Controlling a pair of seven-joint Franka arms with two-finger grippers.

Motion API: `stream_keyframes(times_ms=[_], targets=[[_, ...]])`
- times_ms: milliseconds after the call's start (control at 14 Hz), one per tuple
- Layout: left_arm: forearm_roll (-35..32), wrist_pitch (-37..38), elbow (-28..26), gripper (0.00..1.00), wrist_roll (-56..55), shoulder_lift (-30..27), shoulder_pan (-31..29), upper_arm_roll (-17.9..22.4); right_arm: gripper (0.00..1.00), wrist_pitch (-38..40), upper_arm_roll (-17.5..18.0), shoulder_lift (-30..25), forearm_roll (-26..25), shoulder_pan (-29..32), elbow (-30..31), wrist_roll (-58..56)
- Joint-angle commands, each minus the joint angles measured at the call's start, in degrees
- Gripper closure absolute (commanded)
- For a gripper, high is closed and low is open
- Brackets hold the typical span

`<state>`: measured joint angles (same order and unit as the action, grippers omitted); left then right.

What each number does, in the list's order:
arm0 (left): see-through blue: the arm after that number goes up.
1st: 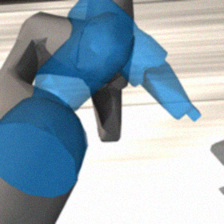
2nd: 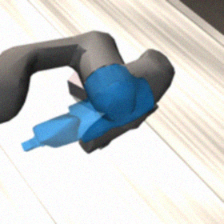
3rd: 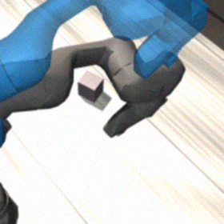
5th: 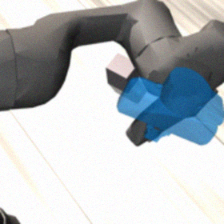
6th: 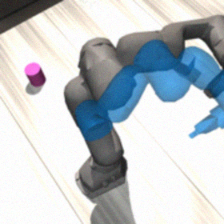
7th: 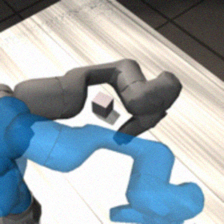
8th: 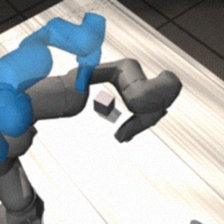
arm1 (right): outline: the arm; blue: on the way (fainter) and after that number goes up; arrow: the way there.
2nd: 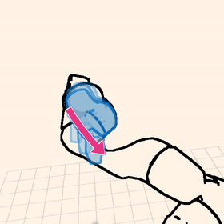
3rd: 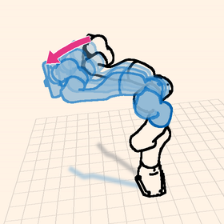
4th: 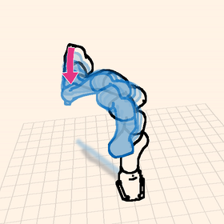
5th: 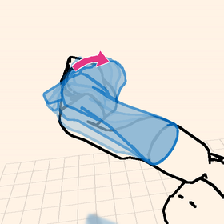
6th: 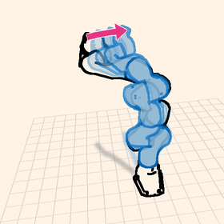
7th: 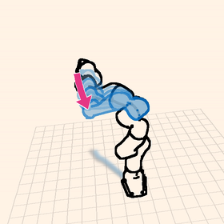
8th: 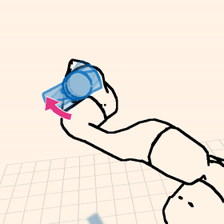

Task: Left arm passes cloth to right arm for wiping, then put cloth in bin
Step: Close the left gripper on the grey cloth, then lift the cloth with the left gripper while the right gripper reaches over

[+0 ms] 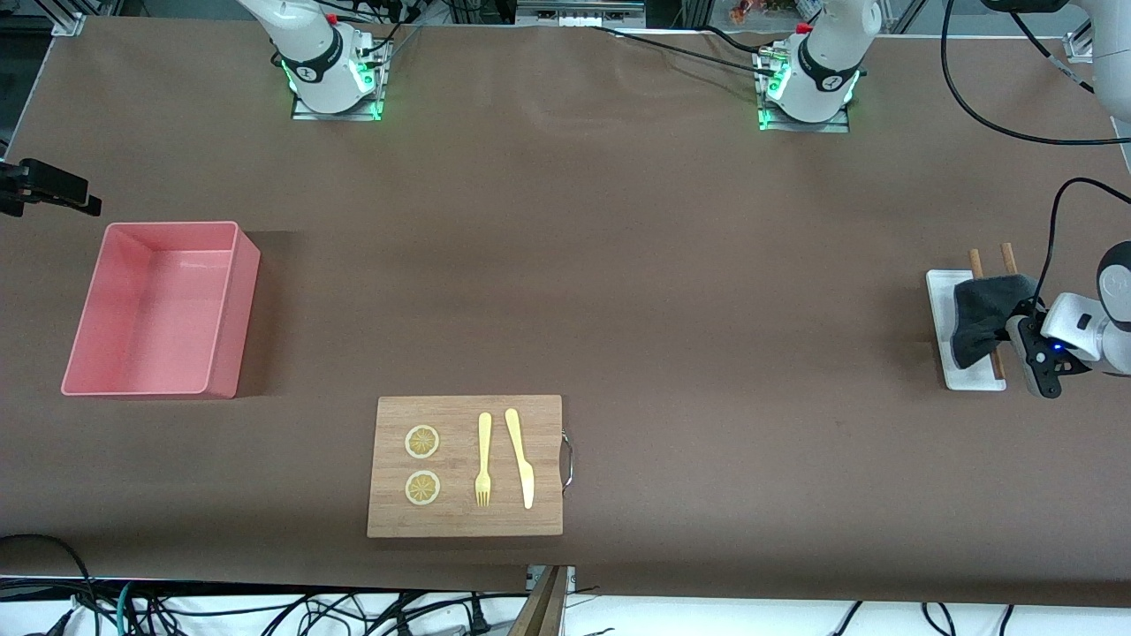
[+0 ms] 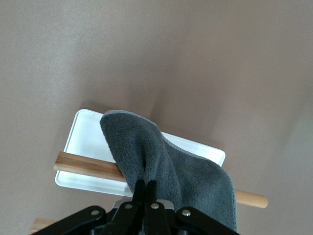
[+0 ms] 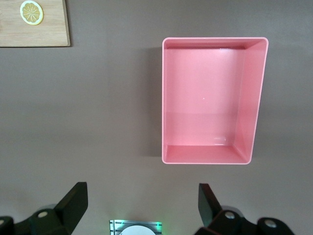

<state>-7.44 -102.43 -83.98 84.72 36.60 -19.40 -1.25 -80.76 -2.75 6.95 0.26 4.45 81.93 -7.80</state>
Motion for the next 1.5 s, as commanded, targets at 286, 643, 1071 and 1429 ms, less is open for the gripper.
stream_keyframes(times_ms=[286, 643, 1071, 1429], targets=[[1.72, 20.64, 12.06, 1.0, 0.89, -1.44, 1.38, -0.24, 0.0, -0.01, 0.29, 0.43, 0.97, 0.21, -1.16, -0.46], [13.74, 30.8, 20.08, 1.0, -15.41, -4.95, 0.68, -0.24, 0.0, -0.1, 0.37, 0.61, 0.97, 0.12, -1.07, -0.54], [43.94, 32.47, 20.35, 1.0, -49.07, -6.98, -0.64, 0.1, 0.0, -1.94, 0.38, 2.36, 0.62, -1.2, -0.9, -0.9], [68.31, 32.21, 18.42, 1.0, -56.95, -4.09, -0.47, -0.24, 0.0, -2.12, 0.11, 4.73, 0.01, -0.93, -0.9, -0.98]])
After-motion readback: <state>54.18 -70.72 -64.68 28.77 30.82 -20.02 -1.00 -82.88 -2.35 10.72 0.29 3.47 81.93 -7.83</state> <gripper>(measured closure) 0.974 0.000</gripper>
